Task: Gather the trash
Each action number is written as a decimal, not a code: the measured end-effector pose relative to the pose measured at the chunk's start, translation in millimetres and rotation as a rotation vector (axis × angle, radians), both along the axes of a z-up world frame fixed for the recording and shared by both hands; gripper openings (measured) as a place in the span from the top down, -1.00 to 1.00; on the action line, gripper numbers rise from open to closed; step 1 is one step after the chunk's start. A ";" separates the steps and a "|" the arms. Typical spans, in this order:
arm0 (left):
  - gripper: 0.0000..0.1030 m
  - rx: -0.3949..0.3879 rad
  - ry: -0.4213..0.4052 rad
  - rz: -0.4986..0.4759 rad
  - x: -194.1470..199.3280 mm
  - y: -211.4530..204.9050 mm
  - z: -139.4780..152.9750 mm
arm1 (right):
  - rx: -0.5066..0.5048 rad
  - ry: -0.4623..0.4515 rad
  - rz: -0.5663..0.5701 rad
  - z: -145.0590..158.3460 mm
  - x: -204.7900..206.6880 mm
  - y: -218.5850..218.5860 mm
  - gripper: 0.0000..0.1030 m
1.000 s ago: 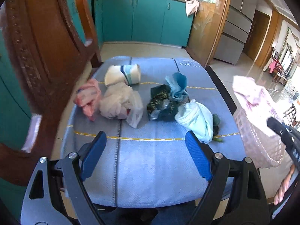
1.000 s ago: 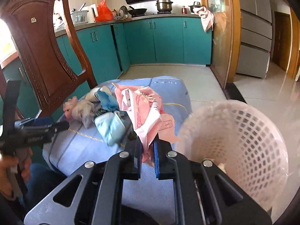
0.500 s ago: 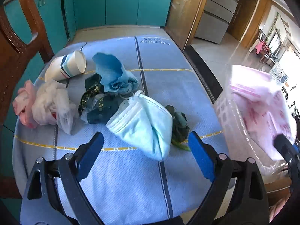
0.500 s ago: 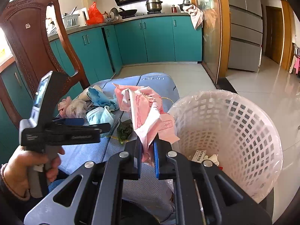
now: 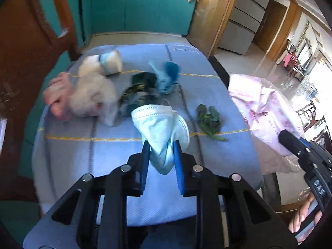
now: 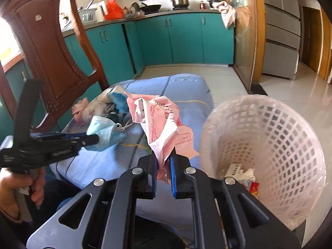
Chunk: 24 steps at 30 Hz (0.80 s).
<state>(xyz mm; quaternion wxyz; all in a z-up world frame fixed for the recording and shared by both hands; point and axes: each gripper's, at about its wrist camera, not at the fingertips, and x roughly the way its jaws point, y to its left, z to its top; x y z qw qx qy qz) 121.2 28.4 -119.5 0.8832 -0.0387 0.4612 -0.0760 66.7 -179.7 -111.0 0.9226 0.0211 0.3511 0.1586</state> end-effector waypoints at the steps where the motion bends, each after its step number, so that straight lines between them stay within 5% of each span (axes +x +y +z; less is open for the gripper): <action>1: 0.53 0.011 -0.001 0.005 -2.1 3.7 1.0 | -0.005 0.006 0.010 -2.2 0.0 4.9 0.79; 5: 0.53 0.017 0.016 0.033 -7.8 18.1 -3.5 | -0.033 0.057 0.049 -19.1 1.2 24.9 0.78; 8: 0.40 0.015 0.042 0.045 -7.5 22.9 -9.7 | -0.030 0.096 0.060 -28.9 3.5 30.1 0.54; 10: 0.12 0.022 0.048 0.048 -6.0 24.8 -13.2 | -0.016 0.105 0.062 -29.6 3.4 30.0 -0.09; 13: -0.07 0.039 0.048 0.059 -6.8 25.4 -15.0 | 0.000 0.087 0.054 -25.3 1.9 29.1 -0.53; 24: -0.33 0.044 0.063 0.098 -5.3 36.2 -18.3 | 0.003 0.124 0.091 -37.1 23.3 44.4 -0.58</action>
